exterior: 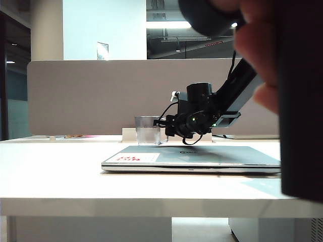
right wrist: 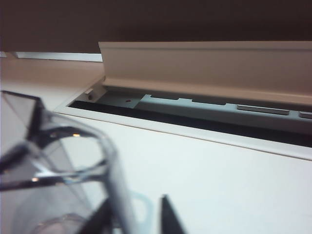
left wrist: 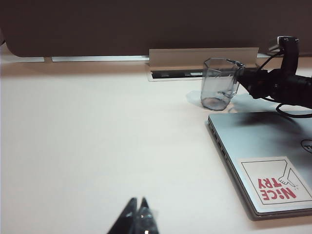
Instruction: Pick up the water cup and place it on the right side of the laptop.
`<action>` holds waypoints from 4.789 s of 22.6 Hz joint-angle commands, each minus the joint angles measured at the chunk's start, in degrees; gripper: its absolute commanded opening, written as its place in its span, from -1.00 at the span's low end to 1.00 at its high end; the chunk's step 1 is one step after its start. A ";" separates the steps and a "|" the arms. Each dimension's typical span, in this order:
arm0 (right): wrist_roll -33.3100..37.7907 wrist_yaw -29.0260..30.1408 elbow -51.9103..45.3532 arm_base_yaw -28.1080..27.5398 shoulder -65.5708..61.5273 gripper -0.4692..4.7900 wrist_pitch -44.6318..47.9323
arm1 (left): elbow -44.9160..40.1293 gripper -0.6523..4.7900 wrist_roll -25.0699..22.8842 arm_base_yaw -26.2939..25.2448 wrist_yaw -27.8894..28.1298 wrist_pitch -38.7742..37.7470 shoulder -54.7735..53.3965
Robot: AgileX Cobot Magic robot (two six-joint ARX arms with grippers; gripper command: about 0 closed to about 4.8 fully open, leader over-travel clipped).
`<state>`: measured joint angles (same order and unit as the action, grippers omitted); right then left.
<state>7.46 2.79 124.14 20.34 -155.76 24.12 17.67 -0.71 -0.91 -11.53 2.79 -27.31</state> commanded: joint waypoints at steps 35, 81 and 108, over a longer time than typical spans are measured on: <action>-7.76 2.80 0.26 -6.34 20.15 -0.83 -23.98 | 0.31 -0.77 -0.98 0.02 -0.07 0.74 0.07; -6.29 1.70 -78.09 -21.99 103.19 -0.83 -29.53 | 0.28 -0.77 -0.79 5.92 -0.31 0.70 0.11; -6.25 14.01 -104.94 -32.63 81.64 -0.83 17.84 | 0.28 -0.77 -0.83 5.90 -0.26 0.66 0.13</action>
<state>1.87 15.31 18.96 -11.92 -72.93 38.33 17.67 -1.50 5.04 -11.57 2.76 -27.27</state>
